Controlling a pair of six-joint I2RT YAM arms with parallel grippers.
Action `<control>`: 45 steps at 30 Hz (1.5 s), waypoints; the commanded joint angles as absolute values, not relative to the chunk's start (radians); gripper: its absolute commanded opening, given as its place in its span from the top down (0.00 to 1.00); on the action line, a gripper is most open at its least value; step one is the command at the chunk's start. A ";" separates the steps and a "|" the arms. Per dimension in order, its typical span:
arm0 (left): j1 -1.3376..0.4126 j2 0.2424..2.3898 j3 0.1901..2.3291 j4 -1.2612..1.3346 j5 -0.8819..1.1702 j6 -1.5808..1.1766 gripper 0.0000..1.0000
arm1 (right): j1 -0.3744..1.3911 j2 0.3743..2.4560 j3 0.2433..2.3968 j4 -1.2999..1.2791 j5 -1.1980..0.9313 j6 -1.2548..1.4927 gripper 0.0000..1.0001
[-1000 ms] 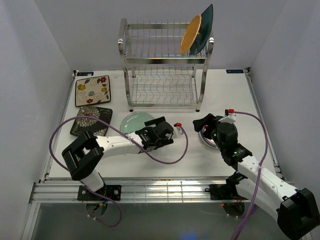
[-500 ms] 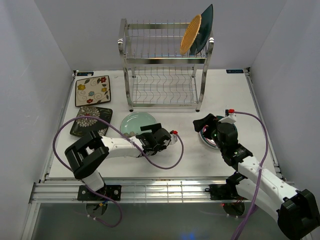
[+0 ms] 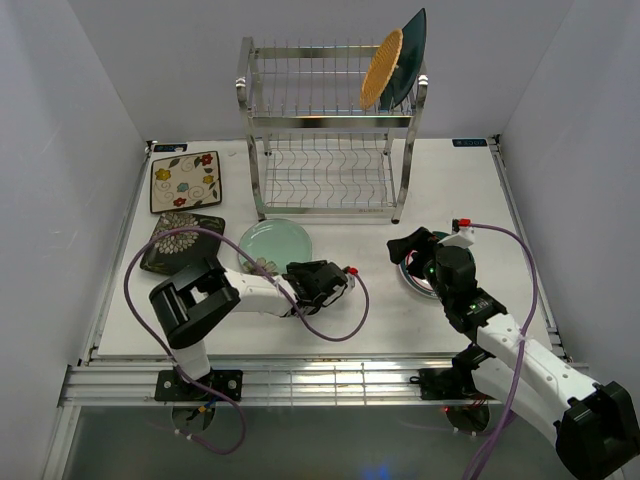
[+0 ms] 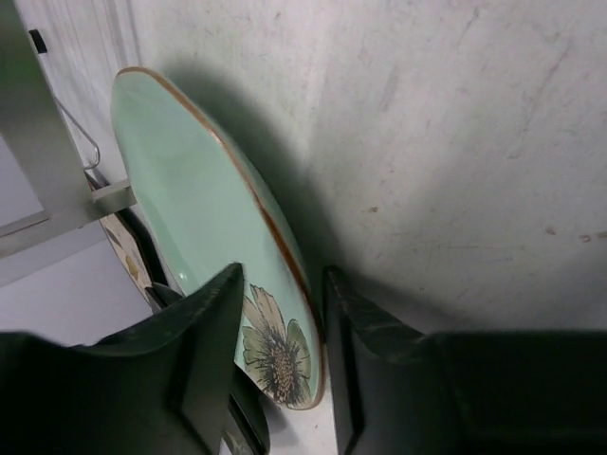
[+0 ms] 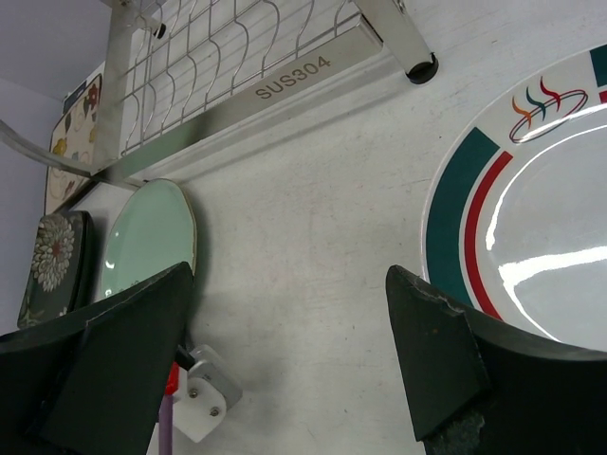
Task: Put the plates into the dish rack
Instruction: Pick up the plate at the center of the board.
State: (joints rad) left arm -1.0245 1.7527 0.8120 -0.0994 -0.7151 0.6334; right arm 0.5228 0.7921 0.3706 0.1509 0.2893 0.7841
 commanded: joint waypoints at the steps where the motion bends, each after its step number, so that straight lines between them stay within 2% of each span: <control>1: -1.022 1.796 0.801 -0.097 -0.698 0.637 0.53 | 0.522 0.772 0.407 0.156 0.313 0.796 0.12; 8: -1.025 1.810 0.799 -0.092 -0.692 0.640 0.80 | 0.520 0.765 0.405 0.153 0.316 0.796 0.12; 9: -1.026 1.809 0.798 -0.092 -0.690 0.641 0.95 | 0.520 0.764 0.405 0.152 0.316 0.796 0.12; 10: -1.028 1.807 0.798 -0.094 -0.689 0.641 1.00 | 0.522 0.762 0.403 0.152 0.318 0.796 0.12; 21: -1.032 1.706 0.825 -0.159 -0.614 0.589 1.00 | 0.520 0.759 0.403 0.150 0.316 0.796 0.12; 24: -1.034 1.663 0.864 -0.239 -0.528 0.539 1.00 | 0.520 0.756 0.403 0.149 0.319 0.796 0.12; 28: -1.034 1.542 0.929 -0.374 -0.315 0.447 1.00 | 0.520 0.758 0.403 0.150 0.322 0.798 0.12; 35: -1.034 1.343 0.971 -0.410 -0.152 0.373 1.00 | 0.520 0.769 0.408 0.150 0.321 0.798 0.12; 40: -1.034 1.250 0.970 -0.370 -0.133 0.336 1.00 | 0.520 0.779 0.414 0.152 0.318 0.801 0.12; 45: -1.031 1.178 0.956 -0.298 -0.199 0.307 1.00 | 0.520 0.785 0.417 0.153 0.314 0.801 0.12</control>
